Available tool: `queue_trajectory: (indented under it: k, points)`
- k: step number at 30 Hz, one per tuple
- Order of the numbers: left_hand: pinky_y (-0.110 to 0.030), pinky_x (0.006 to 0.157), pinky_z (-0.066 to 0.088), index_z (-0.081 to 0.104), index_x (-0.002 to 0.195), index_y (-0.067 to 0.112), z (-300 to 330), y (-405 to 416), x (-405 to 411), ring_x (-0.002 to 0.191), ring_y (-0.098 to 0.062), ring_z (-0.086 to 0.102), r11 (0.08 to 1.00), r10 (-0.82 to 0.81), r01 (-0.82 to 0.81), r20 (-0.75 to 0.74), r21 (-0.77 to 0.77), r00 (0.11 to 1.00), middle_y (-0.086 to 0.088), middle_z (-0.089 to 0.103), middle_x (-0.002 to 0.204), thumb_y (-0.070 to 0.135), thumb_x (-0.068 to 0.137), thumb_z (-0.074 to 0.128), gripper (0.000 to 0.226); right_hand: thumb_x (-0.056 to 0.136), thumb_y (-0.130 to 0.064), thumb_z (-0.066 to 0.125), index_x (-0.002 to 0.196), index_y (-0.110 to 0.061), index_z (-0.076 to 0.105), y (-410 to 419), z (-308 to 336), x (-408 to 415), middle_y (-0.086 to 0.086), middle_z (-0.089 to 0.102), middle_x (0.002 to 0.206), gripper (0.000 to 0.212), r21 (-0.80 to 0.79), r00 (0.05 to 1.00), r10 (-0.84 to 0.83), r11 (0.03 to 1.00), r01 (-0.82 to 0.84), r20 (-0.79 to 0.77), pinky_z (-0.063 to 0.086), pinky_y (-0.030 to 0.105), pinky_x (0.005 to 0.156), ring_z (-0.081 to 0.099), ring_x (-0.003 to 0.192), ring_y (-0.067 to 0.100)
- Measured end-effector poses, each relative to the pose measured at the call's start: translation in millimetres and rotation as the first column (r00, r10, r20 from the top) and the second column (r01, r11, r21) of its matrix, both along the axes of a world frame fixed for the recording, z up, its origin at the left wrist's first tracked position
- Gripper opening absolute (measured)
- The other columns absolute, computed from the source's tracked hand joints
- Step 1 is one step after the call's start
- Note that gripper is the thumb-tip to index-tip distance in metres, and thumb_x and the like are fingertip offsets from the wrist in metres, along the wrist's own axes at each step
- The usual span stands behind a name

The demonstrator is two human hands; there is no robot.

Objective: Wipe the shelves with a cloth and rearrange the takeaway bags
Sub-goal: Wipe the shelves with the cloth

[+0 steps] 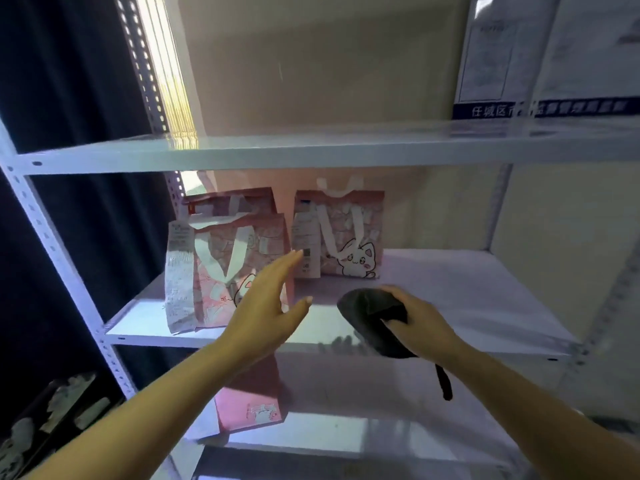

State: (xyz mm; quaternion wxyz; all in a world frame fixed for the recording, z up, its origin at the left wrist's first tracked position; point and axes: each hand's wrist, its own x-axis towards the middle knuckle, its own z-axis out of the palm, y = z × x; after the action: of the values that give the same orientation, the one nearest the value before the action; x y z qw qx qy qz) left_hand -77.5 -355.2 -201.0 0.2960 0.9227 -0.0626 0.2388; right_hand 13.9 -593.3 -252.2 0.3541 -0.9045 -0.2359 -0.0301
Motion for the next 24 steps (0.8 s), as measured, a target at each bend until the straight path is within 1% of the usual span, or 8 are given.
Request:
queue_trajectory:
  k: [4,7,11,13,16,18,21,24]
  points:
    - [-0.030,0.111,0.028,0.030,0.144,0.034,66.5,-22.0,19.0,0.132,-0.005,0.029,0.991,-0.107,0.091,0.182,0.094,0.977,0.013,0.036,0.143,0.023,0.089,0.065,0.066,0.091,-0.020,0.058,0.112,-0.043,0.056,-31.7,72.4,-21.1,-0.022,0.066,0.100,0.031,0.270,0.998,-0.026,0.963,0.011,0.052,0.050,0.021,0.079,0.061,0.091,-0.003]
    - [-0.029,0.111,0.025,0.032,0.143,0.034,108.5,-33.7,39.8,0.131,0.000,0.026,0.980,-0.163,0.122,0.286,0.155,0.944,0.016,0.034,0.144,0.029,0.089,0.063,0.062,0.090,-0.020,0.060,0.111,-0.043,0.058,-50.9,119.1,-35.2,-0.019,0.068,0.097,0.031,0.400,0.994,-0.070,0.916,0.030,0.085,0.052,0.023,0.078,0.063,0.090,-0.002]
    - [-0.023,0.108,0.018,0.039,0.143,0.026,145.2,-38.5,72.4,0.137,-0.010,0.028,0.974,-0.195,0.144,0.317,0.177,0.928,0.008,0.035,0.148,0.045,0.088,0.056,0.061,0.090,-0.017,0.061,0.106,-0.040,0.061,-76.9,162.1,-43.1,-0.015,0.068,0.092,0.028,0.559,0.969,-0.227,0.818,0.136,0.096,0.049,0.026,0.075,0.064,0.088,0.005]
    - [-0.023,0.109,0.018,0.040,0.143,0.025,159.5,-39.2,90.3,0.138,-0.012,0.028,0.968,-0.206,0.143,0.330,0.207,0.921,0.005,0.036,0.150,0.044,0.088,0.055,0.060,0.090,-0.015,0.062,0.105,-0.037,0.062,-88.1,183.7,-46.2,-0.008,0.069,0.094,0.027,0.639,0.940,-0.329,0.744,0.195,0.096,0.050,0.031,0.078,0.064,0.092,0.012]
    - [-0.028,0.112,0.021,0.037,0.143,0.021,180.7,-42.5,118.5,0.140,-0.016,0.027,0.961,-0.217,0.141,0.335,0.236,0.917,0.002,0.035,0.151,0.038,0.094,0.055,0.056,0.090,-0.010,0.060,0.097,-0.038,0.061,-99.8,217.7,-51.1,-0.010,0.067,0.090,0.029,0.725,0.872,-0.457,0.659,0.199,0.176,0.046,0.025,0.071,0.064,0.085,0.003]
    - [-0.031,0.113,0.020,0.029,0.148,0.019,194.4,-50.2,135.4,0.141,-0.018,0.024,0.953,-0.233,0.155,0.306,0.259,0.923,0.000,0.029,0.154,0.040,0.096,0.049,0.059,0.090,-0.009,0.060,0.094,-0.040,0.059,-106.6,235.4,-49.3,-0.017,0.065,0.087,0.032,0.753,0.797,-0.548,0.630,0.192,0.255,0.043,0.023,0.070,0.062,0.082,-0.003]
    - [-0.031,0.116,0.011,0.013,0.152,0.017,207.1,-67.7,157.8,0.144,-0.016,0.018,0.921,-0.275,0.183,0.241,0.344,0.931,-0.001,0.019,0.158,0.040,0.100,0.040,0.063,0.091,-0.015,0.059,0.113,-0.038,0.055,-109.4,252.9,-28.9,-0.013,0.063,0.103,0.033,0.711,0.679,-0.659,0.643,0.285,0.324,0.043,0.031,0.081,0.059,0.098,0.011]
    - [-0.036,0.119,0.009,0.012,0.153,0.017,210.1,-87.7,173.7,0.145,-0.018,0.016,0.897,-0.288,0.201,0.176,0.394,0.941,0.000,0.017,0.159,0.044,0.100,0.034,0.063,0.090,-0.022,0.059,0.129,-0.032,0.050,-106.6,254.5,3.8,-0.003,0.063,0.113,0.041,0.543,0.665,-0.677,0.704,0.458,0.315,0.043,0.034,0.086,0.058,0.104,0.021]
